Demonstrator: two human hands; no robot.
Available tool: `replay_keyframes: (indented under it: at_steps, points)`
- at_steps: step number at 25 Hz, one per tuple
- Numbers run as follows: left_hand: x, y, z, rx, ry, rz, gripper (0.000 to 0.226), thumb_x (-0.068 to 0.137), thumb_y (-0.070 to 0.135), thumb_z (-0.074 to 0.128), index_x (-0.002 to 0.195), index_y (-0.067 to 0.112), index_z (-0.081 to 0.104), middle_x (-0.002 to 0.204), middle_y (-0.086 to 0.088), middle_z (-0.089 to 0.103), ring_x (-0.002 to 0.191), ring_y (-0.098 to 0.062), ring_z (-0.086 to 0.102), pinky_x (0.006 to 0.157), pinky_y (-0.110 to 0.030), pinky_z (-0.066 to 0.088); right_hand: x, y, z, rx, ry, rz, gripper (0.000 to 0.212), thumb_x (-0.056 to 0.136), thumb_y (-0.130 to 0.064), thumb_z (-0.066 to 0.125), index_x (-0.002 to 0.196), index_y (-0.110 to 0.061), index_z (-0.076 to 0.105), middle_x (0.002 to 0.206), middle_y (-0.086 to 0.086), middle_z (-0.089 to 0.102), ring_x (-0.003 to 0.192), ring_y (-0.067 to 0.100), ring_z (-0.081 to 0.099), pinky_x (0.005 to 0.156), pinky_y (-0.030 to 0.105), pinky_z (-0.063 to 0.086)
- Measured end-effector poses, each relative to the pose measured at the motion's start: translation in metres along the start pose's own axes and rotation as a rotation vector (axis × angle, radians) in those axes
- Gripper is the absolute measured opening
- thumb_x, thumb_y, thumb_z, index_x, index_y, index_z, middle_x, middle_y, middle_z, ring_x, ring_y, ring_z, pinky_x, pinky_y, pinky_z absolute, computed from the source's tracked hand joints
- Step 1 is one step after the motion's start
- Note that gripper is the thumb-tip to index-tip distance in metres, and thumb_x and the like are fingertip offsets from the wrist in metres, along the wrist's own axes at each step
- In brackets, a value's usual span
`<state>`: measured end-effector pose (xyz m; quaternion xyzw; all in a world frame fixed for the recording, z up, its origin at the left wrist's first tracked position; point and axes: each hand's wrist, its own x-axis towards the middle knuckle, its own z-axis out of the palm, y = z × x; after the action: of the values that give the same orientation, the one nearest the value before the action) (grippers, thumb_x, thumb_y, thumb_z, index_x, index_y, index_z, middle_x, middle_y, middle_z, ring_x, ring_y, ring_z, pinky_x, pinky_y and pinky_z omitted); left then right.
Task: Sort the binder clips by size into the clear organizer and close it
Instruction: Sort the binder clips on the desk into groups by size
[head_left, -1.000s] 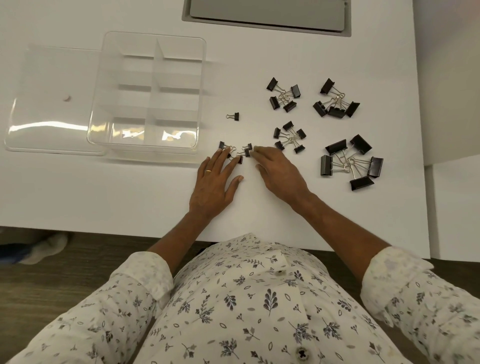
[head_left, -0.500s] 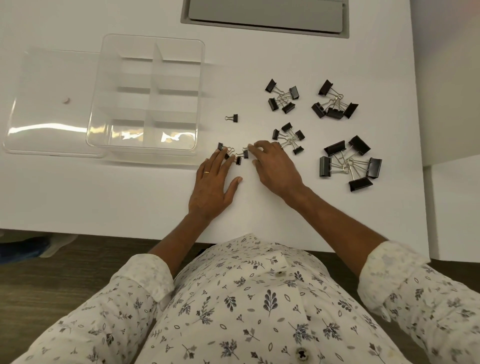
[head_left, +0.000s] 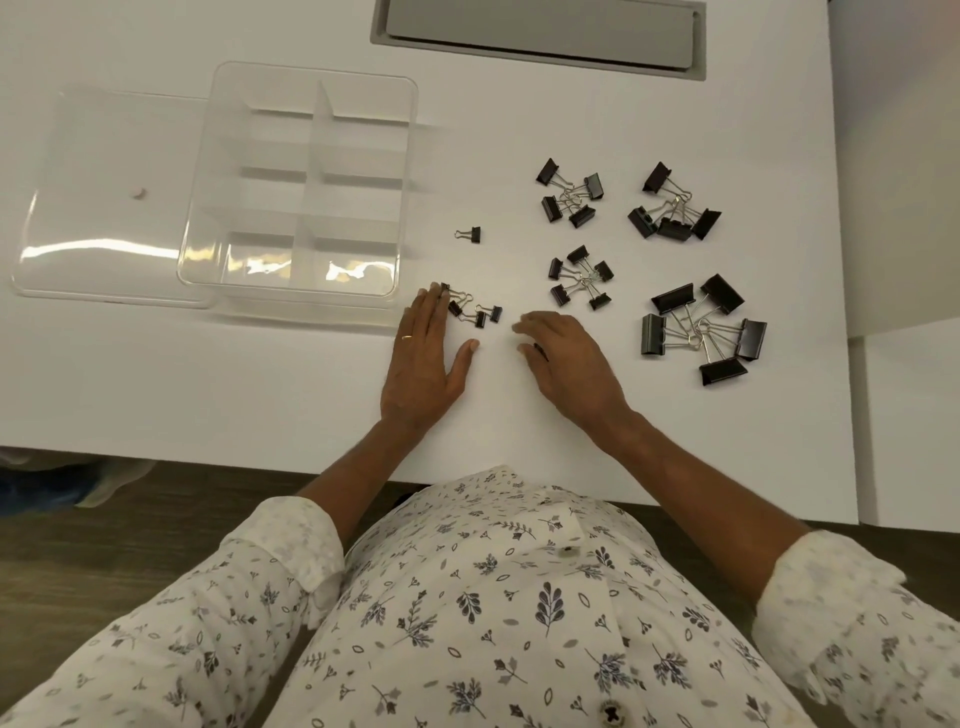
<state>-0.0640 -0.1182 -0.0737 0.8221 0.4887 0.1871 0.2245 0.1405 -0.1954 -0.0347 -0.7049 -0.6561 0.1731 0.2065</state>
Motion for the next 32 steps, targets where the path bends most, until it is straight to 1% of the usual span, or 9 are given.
replay_keyframes:
  at_steps: [5,9,11,14,17,20,23,28,32]
  points:
    - [0.005,0.002,0.002,-0.028,-0.008,0.005,0.057,0.108,0.028,0.044,0.159,0.009,0.028,0.167,-0.007,0.026,0.157,-0.020,0.018,0.127,-0.046,0.020,0.044,-0.016,0.015,-0.052,-0.089,-0.075,0.018,0.097,-0.011,0.060,0.111,-0.010,0.071,0.123,0.008,0.062,0.106,0.029,0.059,0.076,0.046,0.057]
    - [0.002,-0.002,-0.001,-0.132,0.056,-0.009,0.051,0.106,0.013,0.044,0.156,0.011,0.033,0.165,-0.007,0.029,0.156,-0.020,0.020,0.127,-0.046,0.021,0.076,-0.015,0.002,-0.060,-0.023,-0.093,0.021,0.094,-0.003,0.058,0.108,-0.010,0.073,0.117,0.006,0.066,0.102,0.028,0.061,0.073,0.045,0.057]
    - [0.000,-0.006,0.000,-0.117,0.066,0.014,0.048,0.106,0.011,0.044,0.153,0.008,0.039,0.162,-0.009,0.035,0.153,-0.023,0.026,0.126,-0.047,0.023,0.095,-0.013,-0.008,-0.079,-0.003,-0.095,0.031,0.093,0.002,0.054,0.116,-0.012,0.070,0.123,0.004,0.064,0.106,0.027,0.060,0.075,0.044,0.056]
    - [0.001,-0.004,0.001,-0.075,0.111,0.030,0.044,0.104,0.009,0.045,0.148,0.006,0.046,0.156,-0.011,0.043,0.148,-0.025,0.034,0.125,-0.048,0.025,0.126,-0.011,-0.016,-0.143,-0.172,-0.117,0.051,0.092,0.007,0.050,0.140,-0.010,0.055,0.146,0.010,0.050,0.122,0.033,0.053,0.090,0.043,0.054]
    - [0.001,-0.003,0.000,-0.070,0.111,0.029,0.043,0.103,0.010,0.045,0.146,0.007,0.048,0.153,-0.010,0.046,0.146,-0.025,0.037,0.125,-0.046,0.025,0.139,-0.008,-0.013,-0.237,-0.303,-0.180,0.050,0.092,0.005,0.050,0.140,-0.010,0.055,0.151,0.007,0.046,0.125,0.033,0.051,0.086,0.047,0.056]
    - [0.001,-0.006,0.001,-0.090,0.108,0.015,0.042,0.102,0.012,0.047,0.143,0.010,0.051,0.152,-0.008,0.048,0.146,-0.024,0.039,0.122,-0.046,0.029,0.132,-0.004,-0.015,-0.211,-0.212,-0.181,0.029,0.093,0.001,0.053,0.117,-0.005,0.067,0.133,0.008,0.060,0.112,0.031,0.060,0.083,0.046,0.057]
    - [0.000,-0.007,0.001,-0.120,0.137,0.005,0.036,0.100,0.011,0.051,0.135,0.012,0.057,0.147,-0.005,0.051,0.144,-0.022,0.041,0.119,-0.046,0.033,0.124,0.001,-0.023,-0.163,-0.187,-0.187,0.020,0.093,-0.002,0.056,0.108,-0.007,0.069,0.117,0.008,0.066,0.103,0.029,0.064,0.084,0.041,0.054]
    - [-0.001,-0.008,0.004,-0.114,0.161,0.005,0.032,0.100,0.022,0.058,0.130,0.013,0.059,0.142,-0.004,0.055,0.140,-0.020,0.045,0.119,-0.045,0.033,0.119,0.006,-0.023,-0.070,-0.205,-0.086,0.036,0.094,-0.007,0.061,0.129,-0.014,0.059,0.126,0.005,0.060,0.108,0.022,0.062,0.089,0.033,0.051]
    - [0.010,0.000,0.002,-0.151,0.170,-0.099,0.040,0.097,0.035,0.063,0.132,0.016,0.057,0.140,0.001,0.056,0.134,-0.016,0.048,0.114,-0.027,0.032,0.121,0.000,-0.008,-0.105,-0.212,-0.077,0.033,0.095,-0.003,0.054,0.125,-0.011,0.066,0.122,0.010,0.062,0.109,0.028,0.060,0.089,0.033,0.047]
